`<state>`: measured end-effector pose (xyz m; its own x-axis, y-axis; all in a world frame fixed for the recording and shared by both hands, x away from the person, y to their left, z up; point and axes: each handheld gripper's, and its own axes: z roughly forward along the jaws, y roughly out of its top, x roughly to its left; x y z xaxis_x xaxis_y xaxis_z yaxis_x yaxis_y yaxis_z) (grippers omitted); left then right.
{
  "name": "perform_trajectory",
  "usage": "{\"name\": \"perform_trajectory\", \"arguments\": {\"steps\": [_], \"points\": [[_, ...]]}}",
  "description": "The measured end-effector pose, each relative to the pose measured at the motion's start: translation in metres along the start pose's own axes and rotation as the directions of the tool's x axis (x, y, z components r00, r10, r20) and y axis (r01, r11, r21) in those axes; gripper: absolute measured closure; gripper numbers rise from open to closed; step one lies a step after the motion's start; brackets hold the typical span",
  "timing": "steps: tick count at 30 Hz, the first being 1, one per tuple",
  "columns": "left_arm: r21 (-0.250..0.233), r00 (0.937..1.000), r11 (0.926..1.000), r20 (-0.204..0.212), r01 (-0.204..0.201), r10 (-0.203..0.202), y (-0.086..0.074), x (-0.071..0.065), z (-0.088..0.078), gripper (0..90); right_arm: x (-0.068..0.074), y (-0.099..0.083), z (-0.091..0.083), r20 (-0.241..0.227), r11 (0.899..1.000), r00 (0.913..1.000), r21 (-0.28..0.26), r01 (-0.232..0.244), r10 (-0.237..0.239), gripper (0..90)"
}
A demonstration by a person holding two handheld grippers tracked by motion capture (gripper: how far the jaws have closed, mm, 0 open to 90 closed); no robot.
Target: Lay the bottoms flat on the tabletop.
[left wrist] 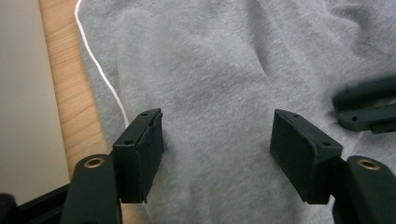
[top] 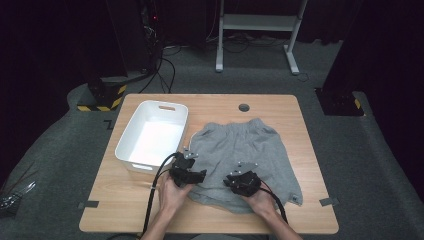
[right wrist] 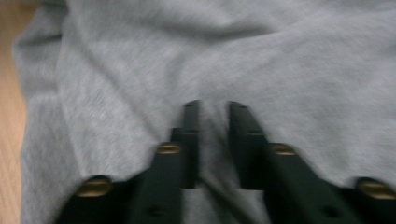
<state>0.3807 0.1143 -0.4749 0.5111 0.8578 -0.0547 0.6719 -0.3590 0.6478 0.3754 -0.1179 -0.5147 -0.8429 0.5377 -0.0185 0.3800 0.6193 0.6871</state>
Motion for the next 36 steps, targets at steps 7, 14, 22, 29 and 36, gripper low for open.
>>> {"name": "perform_trajectory", "arguments": {"steps": [7, 14, 22, 29, 36], "points": [[0.032, 0.9998, 0.9995, -0.020, 0.000, 0.001, 0.003, 0.004, 0.009, 36.3, 0.004, -0.008, -0.026, 0.019, 0.999, 0.9997, -0.036, 0.016, -0.015, 87.7], [0.074, 0.9994, 0.9971, -0.031, 0.020, -0.017, 0.001, 0.007, 0.027, 36.8, 0.033, -0.004, -0.029, -0.073, 0.992, 0.9955, -0.114, 0.052, -0.061, 74.1], [0.081, 0.9990, 0.9966, -0.044, 0.014, -0.010, -0.001, 0.007, 0.033, 37.8, 0.050, 0.006, 0.009, -0.097, 0.995, 0.9917, -0.056, 0.079, -0.084, 68.9], [0.089, 0.9982, 0.9959, -0.059, 0.016, -0.011, 0.002, 0.009, 0.036, 40.4, 0.058, 0.004, 0.002, -0.104, 0.986, 0.9806, -0.047, 0.162, -0.166, 88.4], [0.107, 0.9965, 0.9942, -0.084, 0.007, 0.002, 0.005, 0.010, 0.038, 42.3, 0.076, -0.008, -0.019, -0.227, 0.967, 0.9400, -0.064, 0.246, -0.255, 88.0]]}}
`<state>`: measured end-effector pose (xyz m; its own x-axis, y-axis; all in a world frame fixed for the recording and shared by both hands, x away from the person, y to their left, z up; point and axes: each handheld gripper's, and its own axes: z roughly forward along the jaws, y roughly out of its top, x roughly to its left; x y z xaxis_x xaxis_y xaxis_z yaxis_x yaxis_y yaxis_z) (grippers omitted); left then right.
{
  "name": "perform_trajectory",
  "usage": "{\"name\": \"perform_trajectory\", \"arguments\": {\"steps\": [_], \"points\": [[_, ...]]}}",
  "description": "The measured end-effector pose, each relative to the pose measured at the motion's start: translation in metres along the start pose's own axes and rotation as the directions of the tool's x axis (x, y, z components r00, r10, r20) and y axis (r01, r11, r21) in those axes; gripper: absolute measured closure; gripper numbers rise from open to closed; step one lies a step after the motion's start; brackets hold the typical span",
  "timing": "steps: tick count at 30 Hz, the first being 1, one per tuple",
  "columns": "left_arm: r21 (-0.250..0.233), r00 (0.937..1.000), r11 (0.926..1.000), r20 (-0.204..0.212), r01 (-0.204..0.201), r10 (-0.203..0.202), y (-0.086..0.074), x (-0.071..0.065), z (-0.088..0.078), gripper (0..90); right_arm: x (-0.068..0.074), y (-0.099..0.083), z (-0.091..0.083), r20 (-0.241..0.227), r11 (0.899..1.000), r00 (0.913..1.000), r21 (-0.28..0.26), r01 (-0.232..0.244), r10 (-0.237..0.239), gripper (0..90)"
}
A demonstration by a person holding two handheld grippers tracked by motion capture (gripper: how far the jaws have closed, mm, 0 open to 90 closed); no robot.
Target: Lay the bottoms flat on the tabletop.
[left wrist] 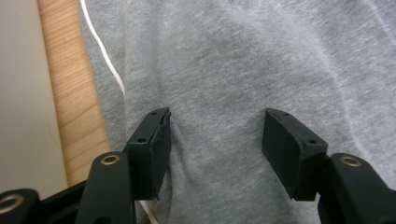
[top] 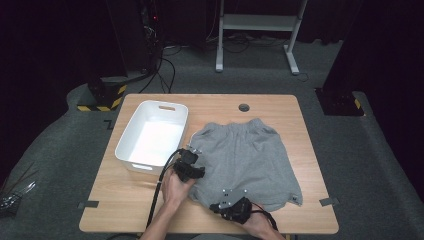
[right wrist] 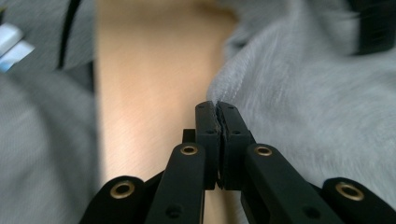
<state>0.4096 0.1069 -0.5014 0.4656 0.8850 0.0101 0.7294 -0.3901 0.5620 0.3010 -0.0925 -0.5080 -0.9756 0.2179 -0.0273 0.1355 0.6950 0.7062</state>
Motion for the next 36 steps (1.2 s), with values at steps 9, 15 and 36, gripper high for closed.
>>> {"name": "perform_trajectory", "arguments": {"steps": [9, 15, 36], "points": [[0.012, 0.9997, 0.9999, -0.021, -0.012, 0.012, -0.007, -0.005, -0.007, 43.8, -0.026, -0.005, -0.022, 0.059, 0.978, 0.9893, -0.171, -0.122, 0.134, 59.8], [-0.036, 0.9999, 0.9993, -0.014, -0.007, 0.006, -0.029, -0.007, -0.028, 43.6, -0.075, -0.015, -0.016, 0.241, 0.923, 0.8932, -0.162, -0.349, 0.380, 59.2], [0.008, 0.9991, 0.9998, -0.038, -0.019, 0.020, -0.080, -0.005, -0.063, 76.9, -0.108, -0.054, -0.040, 0.436, 0.906, 0.8069, -0.052, -0.419, 0.398, 50.5]]}}
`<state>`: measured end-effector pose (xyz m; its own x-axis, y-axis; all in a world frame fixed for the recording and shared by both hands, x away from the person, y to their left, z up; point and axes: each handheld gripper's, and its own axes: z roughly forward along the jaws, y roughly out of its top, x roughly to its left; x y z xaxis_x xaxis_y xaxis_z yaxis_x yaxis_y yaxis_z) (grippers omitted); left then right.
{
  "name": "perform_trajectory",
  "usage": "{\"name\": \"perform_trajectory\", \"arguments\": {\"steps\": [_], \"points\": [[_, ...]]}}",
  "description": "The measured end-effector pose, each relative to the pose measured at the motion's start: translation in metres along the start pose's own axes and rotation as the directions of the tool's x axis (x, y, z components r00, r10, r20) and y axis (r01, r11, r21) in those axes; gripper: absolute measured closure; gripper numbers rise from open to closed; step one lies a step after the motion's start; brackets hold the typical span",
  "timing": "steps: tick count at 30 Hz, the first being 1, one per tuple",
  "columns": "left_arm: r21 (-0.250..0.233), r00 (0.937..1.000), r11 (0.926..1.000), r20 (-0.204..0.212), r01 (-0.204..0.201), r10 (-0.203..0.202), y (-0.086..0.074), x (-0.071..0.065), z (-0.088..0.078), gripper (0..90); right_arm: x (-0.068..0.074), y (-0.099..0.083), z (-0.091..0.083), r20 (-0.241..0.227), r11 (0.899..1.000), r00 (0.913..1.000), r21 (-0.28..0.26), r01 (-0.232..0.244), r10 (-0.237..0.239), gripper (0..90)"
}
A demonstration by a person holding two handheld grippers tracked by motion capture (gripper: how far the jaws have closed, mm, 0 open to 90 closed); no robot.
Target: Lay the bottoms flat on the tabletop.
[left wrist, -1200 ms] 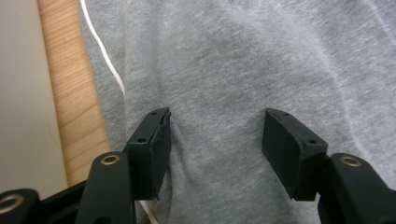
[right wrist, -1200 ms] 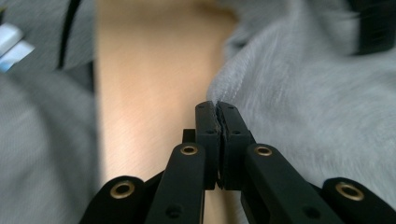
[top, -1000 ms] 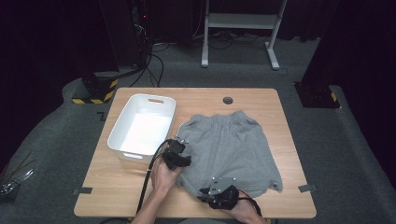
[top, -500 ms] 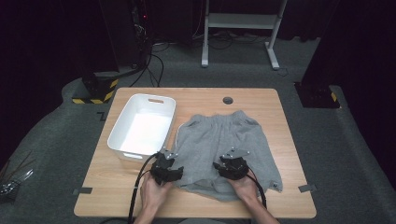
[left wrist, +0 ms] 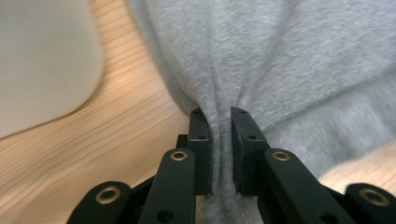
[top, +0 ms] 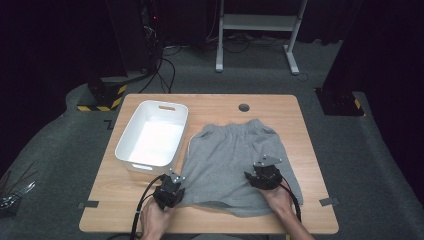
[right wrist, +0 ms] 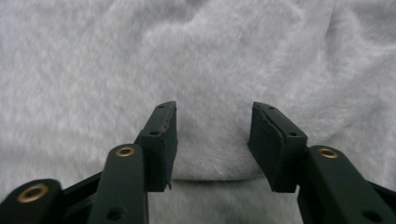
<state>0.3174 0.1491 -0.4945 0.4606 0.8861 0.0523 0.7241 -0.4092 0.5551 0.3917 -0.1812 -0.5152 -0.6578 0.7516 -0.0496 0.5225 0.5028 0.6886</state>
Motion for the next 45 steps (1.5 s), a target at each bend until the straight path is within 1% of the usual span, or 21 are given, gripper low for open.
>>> {"name": "perform_trajectory", "arguments": {"steps": [2, 3, 5, 8, 10, 11, 13, 15, 16, 20, 23, 25, 26, 28, 31, 33, 35, 38, 39, 41, 45], "points": [[-0.030, 0.9997, 0.9995, -0.022, -0.012, 0.011, 0.008, -0.002, -0.002, 63.2, 0.000, -0.002, -0.005, -0.004, 1.000, 0.9998, -0.012, 0.018, -0.018, 50.2], [-0.056, 0.9997, 0.9982, -0.005, -0.023, 0.023, 0.013, -0.004, -0.003, 57.4, -0.001, -0.002, -0.007, -0.004, 1.000, 0.9998, -0.025, 0.017, -0.018, 49.9], [-0.102, 0.9978, 0.9944, 0.058, -0.025, 0.031, 0.027, -0.007, -0.001, 47.9, -0.007, -0.002, -0.011, 0.002, 0.999, 1.0000, -0.045, -0.005, 0.006, 48.5], [-0.143, 0.9933, 0.9891, 0.105, -0.035, 0.050, 0.049, -0.013, 0.008, 42.4, -0.021, -0.003, -0.015, 0.021, 0.995, 0.9980, -0.076, -0.058, 0.060, 45.5], [-0.151, 0.9897, 0.9876, 0.129, -0.043, 0.063, 0.062, -0.017, 0.022, 41.2, -0.029, -0.006, -0.014, 0.029, 0.994, 0.9957, -0.068, -0.086, 0.088, 43.6], [-0.142, 0.9897, 0.9888, 0.128, -0.047, 0.065, 0.066, -0.019, 0.030, 40.2, -0.031, -0.008, -0.012, 0.031, 0.994, 0.9952, -0.056, -0.091, 0.093, 42.7], [-0.115, 0.9915, 0.9906, 0.099, -0.074, 0.085, 0.072, -0.023, 0.047, 39.6, -0.035, -0.011, -0.008, 0.041, 0.996, 0.9952, -0.031, -0.087, 0.089, 41.5], [-0.089, 0.9939, 0.9927, 0.067, -0.081, 0.088, 0.070, -0.022, 0.061, 38.8, -0.037, -0.013, -0.006, 0.038, 0.995, 0.9947, -0.029, -0.094, 0.095, 40.7], [-0.110, 0.9942, 0.9919, 0.081, -0.063, 0.072, 0.067, -0.019, 0.062, 37.1, -0.037, -0.014, -0.007, 0.043, 0.995, 0.9944, -0.033, -0.096, 0.097, 40.4], [-0.179, 0.9961, 0.9831, 0.071, -0.039, 0.052, 0.052, -0.007, 0.060, 39.9, -0.038, -0.023, -0.015, 0.058, 0.992, 0.9908, -0.031, -0.121, 0.122, 38.6], [-0.163, 0.9974, 0.9862, 0.062, -0.027, 0.038, 0.049, -0.002, 0.057, 39.6, -0.031, -0.031, -0.025, 0.078, 0.993, 0.9901, -0.017, -0.115, 0.116, 38.3], [-0.135, 0.9979, 0.9901, 0.047, -0.039, 0.045, 0.053, -0.004, 0.055, 39.0, -0.028, -0.033, -0.031, 0.084, 0.994, 0.9907, 0.002, -0.108, 0.107, 38.4], [-0.135, 0.9970, 0.9892, 0.045, -0.057, 0.064, 0.056, -0.007, 0.055, 38.9, -0.027, -0.032, -0.032, 0.094, 0.995, 0.9908, -0.004, -0.098, 0.098, 38.5], [-0.152, 0.9938, 0.9843, 0.051, -0.090, 0.099, 0.063, -0.014, 0.055, 38.6, -0.031, -0.026, -0.034, 0.096, 0.993, 0.9889, -0.048, -0.110, 0.114, 38.5], [-0.169, 0.9925, 0.9819, 0.072, -0.085, 0.099, 0.076, -0.018, 0.058, 36.8, -0.039, -0.012, -0.027, 0.108, 0.987, 0.9844, -0.092, -0.129, 0.139, 38.9], [-0.173, 0.9939, 0.9826, 0.073, -0.068, 0.082, 0.082, -0.018, 0.062, 36.7, -0.044, -0.006, -0.020, 0.117, 0.986, 0.9825, -0.101, -0.133, 0.145, 39.2], [-0.159, 0.9951, 0.9854, 0.066, -0.062, 0.073, 0.086, -0.016, 0.069, 36.1, -0.048, -0.003, -0.012, 0.121, 0.985, 0.9794, -0.088, -0.151, 0.161, 39.2], [-0.140, 0.9961, 0.9889, 0.065, -0.050, 0.060, 0.086, -0.010, 0.077, 35.3, -0.053, -0.005, -0.002, 0.125, 0.984, 0.9766, -0.051, -0.170, 0.175, 38.8], [-0.149, 0.9958, 0.9883, 0.080, -0.033, 0.045, 0.084, -0.007, 0.078, 33.7, -0.055, -0.007, 0.000, 0.122, 0.983, 0.9756, -0.045, -0.178, 0.182, 38.3], [-0.158, 0.9961, 0.9871, 0.079, -0.025, 0.038, 0.082, -0.003, 0.078, 33.9, -0.058, -0.011, -0.001, 0.112, 0.978, 0.9719, -0.056, -0.202, 0.207, 37.4], [-0.180, 0.9954, 0.9833, 0.085, -0.028, 0.044, 0.077, 0.000, 0.078, 33.7, -0.065, -0.018, -0.006, 0.125, 0.976, 0.9690, -0.062, -0.207, 0.213, 35.7]]}}
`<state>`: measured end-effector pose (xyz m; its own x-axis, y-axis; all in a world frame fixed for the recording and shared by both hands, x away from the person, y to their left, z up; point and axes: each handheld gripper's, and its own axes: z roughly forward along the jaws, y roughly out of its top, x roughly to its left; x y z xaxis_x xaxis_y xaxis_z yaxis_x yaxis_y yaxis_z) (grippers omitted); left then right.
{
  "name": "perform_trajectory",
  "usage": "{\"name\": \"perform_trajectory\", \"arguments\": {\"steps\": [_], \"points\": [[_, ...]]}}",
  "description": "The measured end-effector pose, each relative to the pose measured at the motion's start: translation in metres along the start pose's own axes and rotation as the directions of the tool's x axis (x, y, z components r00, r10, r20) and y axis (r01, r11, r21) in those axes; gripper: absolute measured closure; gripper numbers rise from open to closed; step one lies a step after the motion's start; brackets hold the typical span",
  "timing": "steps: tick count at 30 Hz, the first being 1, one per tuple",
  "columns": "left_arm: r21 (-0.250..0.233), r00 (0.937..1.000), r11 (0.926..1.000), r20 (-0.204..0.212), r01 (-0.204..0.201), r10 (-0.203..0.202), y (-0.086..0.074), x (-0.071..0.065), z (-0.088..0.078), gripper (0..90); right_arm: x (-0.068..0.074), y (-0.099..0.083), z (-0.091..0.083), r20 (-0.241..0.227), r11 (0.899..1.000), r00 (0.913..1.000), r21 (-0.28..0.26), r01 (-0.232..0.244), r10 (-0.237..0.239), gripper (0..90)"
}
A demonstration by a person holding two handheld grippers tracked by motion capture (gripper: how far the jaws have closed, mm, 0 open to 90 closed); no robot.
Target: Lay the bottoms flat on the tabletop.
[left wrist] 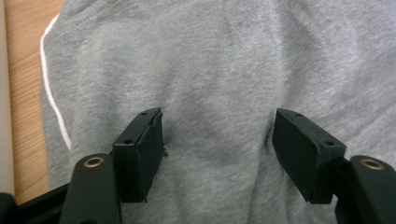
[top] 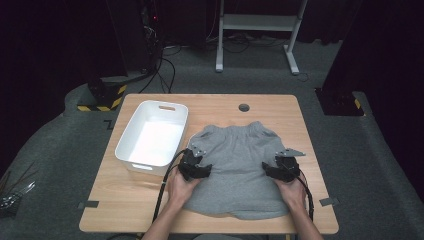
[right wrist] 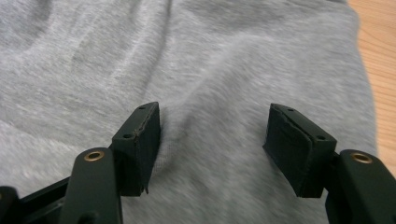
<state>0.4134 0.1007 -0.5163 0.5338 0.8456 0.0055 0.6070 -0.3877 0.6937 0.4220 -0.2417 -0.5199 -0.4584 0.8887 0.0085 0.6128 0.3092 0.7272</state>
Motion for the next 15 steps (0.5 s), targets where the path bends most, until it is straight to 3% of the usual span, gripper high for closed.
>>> {"name": "perform_trajectory", "arguments": {"steps": [15], "points": [[-0.052, 0.9999, 0.9986, 0.013, 0.003, -0.002, -0.0070, 0.0028, 0.0007, 31.9, -0.0024, -0.0047, -0.0031, 0.009, 1.000, 0.9998, -0.010, -0.020, 0.020, 34.4]]}}
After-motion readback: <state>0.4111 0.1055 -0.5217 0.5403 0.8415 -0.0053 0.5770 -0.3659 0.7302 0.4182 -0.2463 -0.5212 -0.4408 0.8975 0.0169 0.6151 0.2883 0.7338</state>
